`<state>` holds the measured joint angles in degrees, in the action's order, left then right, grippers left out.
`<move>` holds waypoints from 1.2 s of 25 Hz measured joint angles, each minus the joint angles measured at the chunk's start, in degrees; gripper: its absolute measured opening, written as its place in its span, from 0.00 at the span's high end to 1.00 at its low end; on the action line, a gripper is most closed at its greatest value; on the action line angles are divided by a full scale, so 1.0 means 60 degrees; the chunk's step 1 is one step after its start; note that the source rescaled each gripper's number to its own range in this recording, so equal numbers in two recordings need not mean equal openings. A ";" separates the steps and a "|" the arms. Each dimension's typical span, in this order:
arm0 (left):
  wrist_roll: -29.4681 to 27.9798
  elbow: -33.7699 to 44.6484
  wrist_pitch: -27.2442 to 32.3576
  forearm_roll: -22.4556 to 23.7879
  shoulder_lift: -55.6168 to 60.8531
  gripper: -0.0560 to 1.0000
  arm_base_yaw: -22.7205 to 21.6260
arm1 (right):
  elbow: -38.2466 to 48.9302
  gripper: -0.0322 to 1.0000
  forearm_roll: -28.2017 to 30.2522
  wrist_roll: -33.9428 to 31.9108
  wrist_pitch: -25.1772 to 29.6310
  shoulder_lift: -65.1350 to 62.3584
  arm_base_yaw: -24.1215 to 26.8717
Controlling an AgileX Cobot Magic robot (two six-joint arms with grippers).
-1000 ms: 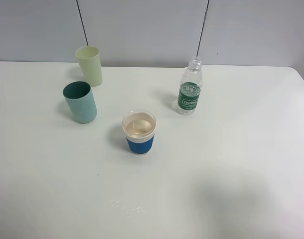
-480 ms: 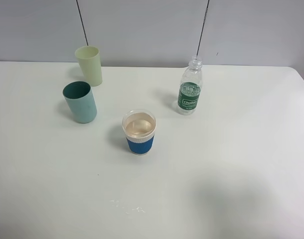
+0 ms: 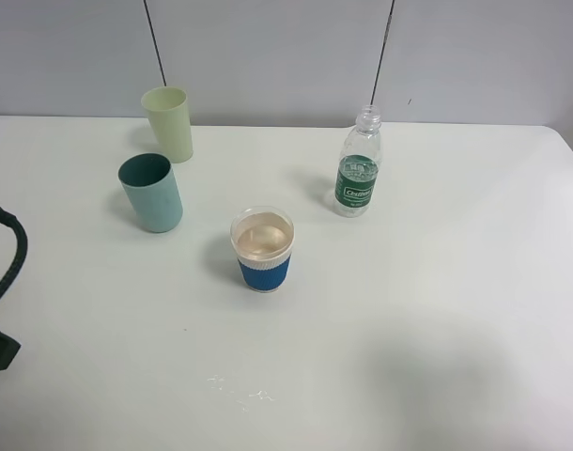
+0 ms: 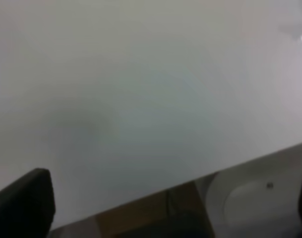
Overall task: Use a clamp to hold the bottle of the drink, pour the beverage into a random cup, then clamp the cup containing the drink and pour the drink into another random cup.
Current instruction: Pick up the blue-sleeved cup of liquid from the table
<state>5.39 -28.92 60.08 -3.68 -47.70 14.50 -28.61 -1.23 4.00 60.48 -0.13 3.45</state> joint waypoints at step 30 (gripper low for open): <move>0.1715 0.1797 -0.8617 -0.2019 -0.3779 0.00 0.1736 | 0.0000 0.00 0.0000 -0.0008 0.0000 0.0000 0.0000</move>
<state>15.68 -18.13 8.37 -15.79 -70.37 24.91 -28.61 -1.23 3.96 60.48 -0.13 3.45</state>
